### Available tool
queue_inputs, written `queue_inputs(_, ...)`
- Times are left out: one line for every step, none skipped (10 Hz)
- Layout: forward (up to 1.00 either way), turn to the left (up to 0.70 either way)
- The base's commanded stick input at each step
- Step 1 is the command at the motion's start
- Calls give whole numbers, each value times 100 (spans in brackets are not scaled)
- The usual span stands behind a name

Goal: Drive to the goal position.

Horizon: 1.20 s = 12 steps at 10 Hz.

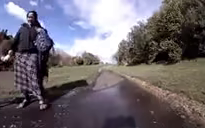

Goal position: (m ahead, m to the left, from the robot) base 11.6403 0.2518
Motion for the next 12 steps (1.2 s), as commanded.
queue_inputs(70, 1)
queue_inputs(70, 1)
queue_inputs(70, 1)
queue_inputs(70, 1)
queue_inputs(70, 1)
queue_inputs(70, 1)
queue_inputs(70, 1)
queue_inputs(70, 1)
queue_inputs(70, 1)
queue_inputs(0, 0)
queue_inputs(0, 0)
queue_inputs(0, 0)
